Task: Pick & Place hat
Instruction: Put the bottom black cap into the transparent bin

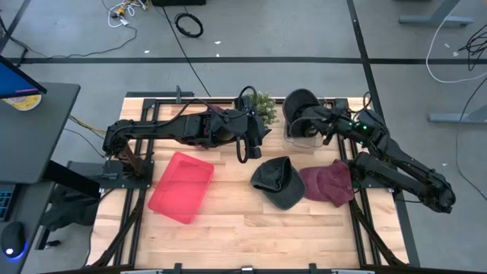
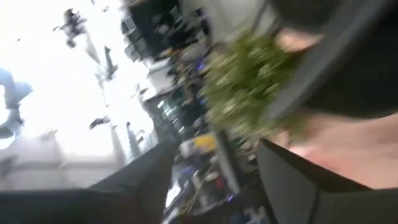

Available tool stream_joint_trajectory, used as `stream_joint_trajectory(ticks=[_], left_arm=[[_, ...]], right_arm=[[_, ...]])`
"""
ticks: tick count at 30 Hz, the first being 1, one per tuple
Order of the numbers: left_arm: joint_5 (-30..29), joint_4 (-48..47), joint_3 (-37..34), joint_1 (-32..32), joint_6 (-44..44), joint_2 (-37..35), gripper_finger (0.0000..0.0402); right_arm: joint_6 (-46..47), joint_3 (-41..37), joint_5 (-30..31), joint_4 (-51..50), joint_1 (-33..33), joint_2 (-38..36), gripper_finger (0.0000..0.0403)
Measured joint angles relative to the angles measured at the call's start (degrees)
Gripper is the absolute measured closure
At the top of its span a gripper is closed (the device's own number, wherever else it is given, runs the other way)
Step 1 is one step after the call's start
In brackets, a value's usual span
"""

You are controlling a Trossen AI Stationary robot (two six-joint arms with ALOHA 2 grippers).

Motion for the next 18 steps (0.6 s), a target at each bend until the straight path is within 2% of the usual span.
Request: stream_joint_trajectory(ticks=[3, 7, 13, 18], left_arm=[[0.0, 0.0, 0.0, 0.0, 0.0, 0.0, 0.0174], [0.0, 0.0, 0.0, 0.0, 0.0, 0.0, 0.0174], [0.0, 0.0, 0.0, 0.0, 0.0, 0.0, 0.0174], [0.1, 0.0, 0.0, 0.2, 0.0, 0.0, 0.0174]], right_arm=[[1.3, 0.0, -3.5, 4.4, 0.0, 0.0, 0.0120], [1.9, 0.0, -7.4, 7.6, 0.0, 0.0, 0.0096], [0.0, 0.5, -7.6, 16.1, 0.1, 0.0, 0.0097], [-6.4, 6.3, -10.4, 13.3, 0.1, 0.8, 0.0112]])
